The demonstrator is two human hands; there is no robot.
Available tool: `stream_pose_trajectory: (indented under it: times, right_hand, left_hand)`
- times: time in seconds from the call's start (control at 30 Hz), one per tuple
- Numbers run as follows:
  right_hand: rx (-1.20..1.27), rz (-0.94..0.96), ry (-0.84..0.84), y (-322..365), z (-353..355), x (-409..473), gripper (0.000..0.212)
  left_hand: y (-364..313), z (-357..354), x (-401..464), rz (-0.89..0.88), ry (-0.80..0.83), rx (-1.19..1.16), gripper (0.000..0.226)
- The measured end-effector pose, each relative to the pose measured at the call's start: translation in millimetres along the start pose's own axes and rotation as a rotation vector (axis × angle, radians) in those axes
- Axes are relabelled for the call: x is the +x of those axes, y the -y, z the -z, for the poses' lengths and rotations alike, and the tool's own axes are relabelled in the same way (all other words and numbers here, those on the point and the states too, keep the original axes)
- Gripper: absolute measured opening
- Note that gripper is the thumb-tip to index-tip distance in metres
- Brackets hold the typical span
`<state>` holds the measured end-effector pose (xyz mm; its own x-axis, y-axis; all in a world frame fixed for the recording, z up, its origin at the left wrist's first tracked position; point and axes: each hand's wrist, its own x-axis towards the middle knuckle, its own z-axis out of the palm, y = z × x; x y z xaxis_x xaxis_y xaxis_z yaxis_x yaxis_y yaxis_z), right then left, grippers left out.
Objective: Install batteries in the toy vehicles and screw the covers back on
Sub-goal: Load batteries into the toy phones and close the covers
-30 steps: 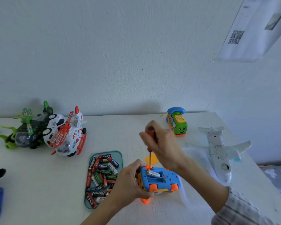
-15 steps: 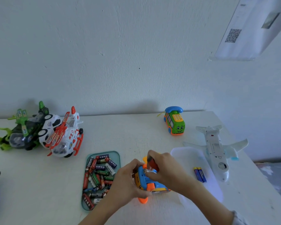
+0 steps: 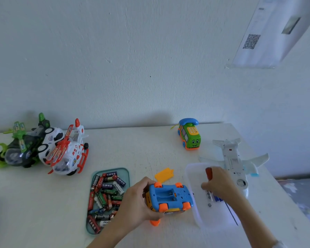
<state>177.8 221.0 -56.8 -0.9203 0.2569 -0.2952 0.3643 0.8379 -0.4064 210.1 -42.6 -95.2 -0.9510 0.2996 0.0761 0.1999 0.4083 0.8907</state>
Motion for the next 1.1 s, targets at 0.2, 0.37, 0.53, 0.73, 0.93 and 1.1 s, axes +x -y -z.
stream_pose_trajectory:
  times: [0.2,0.37,0.53,0.73,0.93,1.1]
  right_hand:
    - [-0.095,-0.007,0.043,-9,-22,4,0.041]
    - [-0.039,0.174,-0.124,37,-5,-14,0.031]
    - [-0.051,0.573,-0.113,92,-31,-28,0.017]
    - [-0.279,0.369,0.125,121,-95,-17,0.018]
    - [-0.374,0.426,-0.026,125,-104,-11,0.034]
    - [-0.13,0.688,0.074,125,-122,-31,0.032]
  left_hand:
    - [-11,10,-4,-0.024,-0.14,-0.031,0.059]
    - [-21,58,4,-0.032,-0.362,-0.007,0.063]
    - [-21,106,-4,-0.024,-0.582,0.007,0.072]
    - [-16,141,-33,0.022,-0.759,0.055,0.068]
    - [-6,158,-61,0.065,-0.823,0.071,0.072]
    - [0,162,-67,0.093,-0.86,0.043,0.073]
